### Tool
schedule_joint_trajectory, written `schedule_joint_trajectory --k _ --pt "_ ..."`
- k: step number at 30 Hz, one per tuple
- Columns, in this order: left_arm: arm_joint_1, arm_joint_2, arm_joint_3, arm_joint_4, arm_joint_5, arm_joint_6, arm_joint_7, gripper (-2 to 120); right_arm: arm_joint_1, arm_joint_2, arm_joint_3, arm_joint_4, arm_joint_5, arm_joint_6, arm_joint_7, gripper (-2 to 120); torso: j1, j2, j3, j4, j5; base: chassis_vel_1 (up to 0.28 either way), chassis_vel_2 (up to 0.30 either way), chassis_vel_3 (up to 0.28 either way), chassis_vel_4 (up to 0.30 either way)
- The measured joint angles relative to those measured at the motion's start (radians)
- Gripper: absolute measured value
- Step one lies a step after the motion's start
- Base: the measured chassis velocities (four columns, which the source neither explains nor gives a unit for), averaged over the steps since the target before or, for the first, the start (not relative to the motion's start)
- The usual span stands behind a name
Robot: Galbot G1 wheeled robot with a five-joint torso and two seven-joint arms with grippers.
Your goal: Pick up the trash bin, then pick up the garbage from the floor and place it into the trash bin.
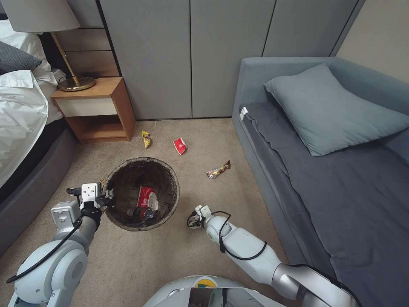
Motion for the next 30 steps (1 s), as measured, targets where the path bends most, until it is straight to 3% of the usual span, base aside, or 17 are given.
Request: schedule_joint_trajectory --k 7,13,22,28,30 --pt "-0.003 -0.003 0.001 0.001 0.001 0.0 0.0 3 -0.013 -0.005 0.001 0.018 0.001 -0.001 0.014 95 0.0 0.0 0.0 0.0001 0.0002 0.0 0.0 0.0 0.0" --pt "-0.002 -0.005 0.004 0.001 0.003 0.0 0.0 3 -0.03 -0.009 0.001 0.057 0.012 -0.015 0.049 82 0.0 0.0 0.0 0.0003 0.0003 0.0 0.0 0.0 0.0" --pt "-0.002 -0.003 0.005 0.0 0.003 0.0 0.0 3 -0.039 -0.011 -0.005 0.106 0.033 -0.05 0.117 59 0.0 0.0 0.0 0.0001 0.0 0.0 0.0 0.0 0.0" --pt "-0.006 -0.001 0.005 0.005 0.003 -0.001 0.002 3 -0.044 -0.013 -0.006 0.12 0.039 -0.058 0.138 32 0.0 0.0 0.0 -0.0001 -0.0001 0.0 0.0 0.0 0.0" --pt "-0.006 -0.001 0.006 0.005 0.003 -0.001 0.002 3 -0.045 -0.015 -0.006 0.123 0.039 -0.058 0.141 28 0.0 0.0 0.0 -0.0002 -0.0003 0.0 0.0 0.0 0.0"
